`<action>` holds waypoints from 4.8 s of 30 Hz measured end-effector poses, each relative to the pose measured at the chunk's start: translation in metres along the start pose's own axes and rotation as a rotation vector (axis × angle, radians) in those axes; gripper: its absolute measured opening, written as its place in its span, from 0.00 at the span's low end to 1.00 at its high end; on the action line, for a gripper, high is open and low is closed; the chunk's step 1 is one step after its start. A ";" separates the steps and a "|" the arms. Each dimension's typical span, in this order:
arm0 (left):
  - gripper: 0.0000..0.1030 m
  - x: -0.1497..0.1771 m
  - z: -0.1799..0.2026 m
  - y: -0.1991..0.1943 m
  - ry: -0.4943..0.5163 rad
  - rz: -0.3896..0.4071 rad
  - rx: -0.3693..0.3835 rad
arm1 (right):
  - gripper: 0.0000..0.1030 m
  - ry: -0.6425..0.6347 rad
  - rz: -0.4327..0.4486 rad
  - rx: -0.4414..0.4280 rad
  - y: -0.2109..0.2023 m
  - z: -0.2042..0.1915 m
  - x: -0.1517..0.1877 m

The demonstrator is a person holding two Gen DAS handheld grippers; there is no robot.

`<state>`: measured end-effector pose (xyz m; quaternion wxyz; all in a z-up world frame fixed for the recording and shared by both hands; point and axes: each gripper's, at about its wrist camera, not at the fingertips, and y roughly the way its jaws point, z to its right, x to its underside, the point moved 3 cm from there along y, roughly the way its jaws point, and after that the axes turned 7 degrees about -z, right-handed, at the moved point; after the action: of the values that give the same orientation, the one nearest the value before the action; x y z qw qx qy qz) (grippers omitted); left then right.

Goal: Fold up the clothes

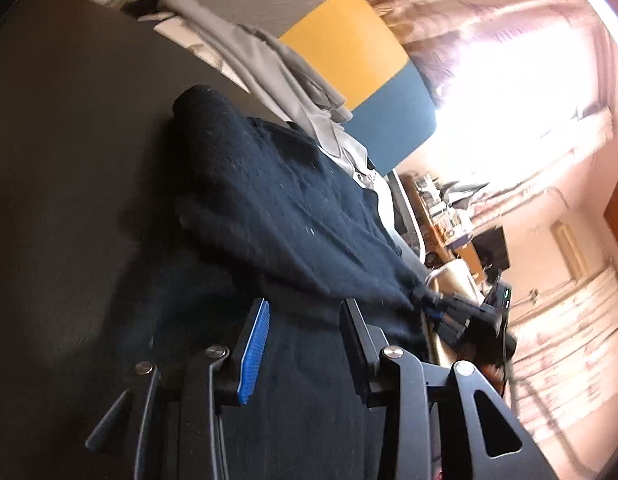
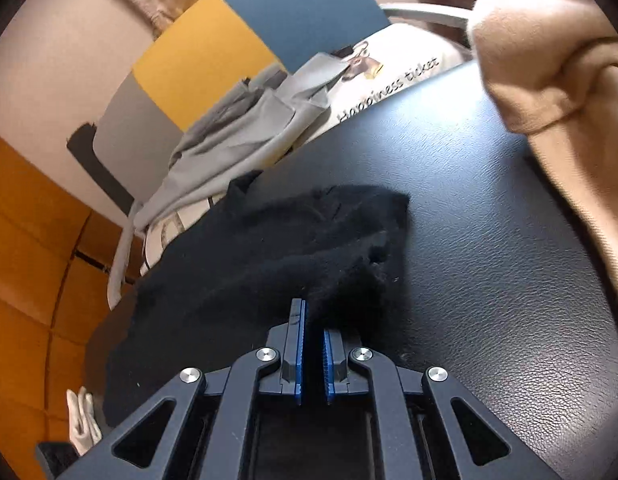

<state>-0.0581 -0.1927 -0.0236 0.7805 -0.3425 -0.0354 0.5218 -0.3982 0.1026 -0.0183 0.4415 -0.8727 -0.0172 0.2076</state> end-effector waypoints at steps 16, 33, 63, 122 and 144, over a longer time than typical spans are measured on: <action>0.08 -0.027 -0.030 -0.052 -0.047 0.261 -0.150 | 0.13 -0.045 -0.010 0.029 0.013 0.001 0.013; 0.30 0.011 -0.068 -0.079 -0.128 0.145 -0.091 | 0.44 0.057 -0.028 -0.194 0.003 0.014 0.018; 0.31 -0.005 0.037 -0.026 0.275 0.040 -0.182 | 0.28 0.004 0.095 -0.094 -0.016 0.026 0.026; 0.40 -0.107 0.036 0.015 0.332 -0.098 -0.211 | 0.68 -0.430 -0.134 -0.090 0.002 -0.057 0.023; 0.47 -0.198 0.058 0.173 0.452 -0.314 -0.256 | 0.58 -0.194 -0.264 -0.290 0.133 -0.057 -0.141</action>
<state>-0.3085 -0.2920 -0.0180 0.7903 -0.5358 0.0213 0.2964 -0.5256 -0.0516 -0.0433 0.3309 -0.8933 -0.2036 0.2262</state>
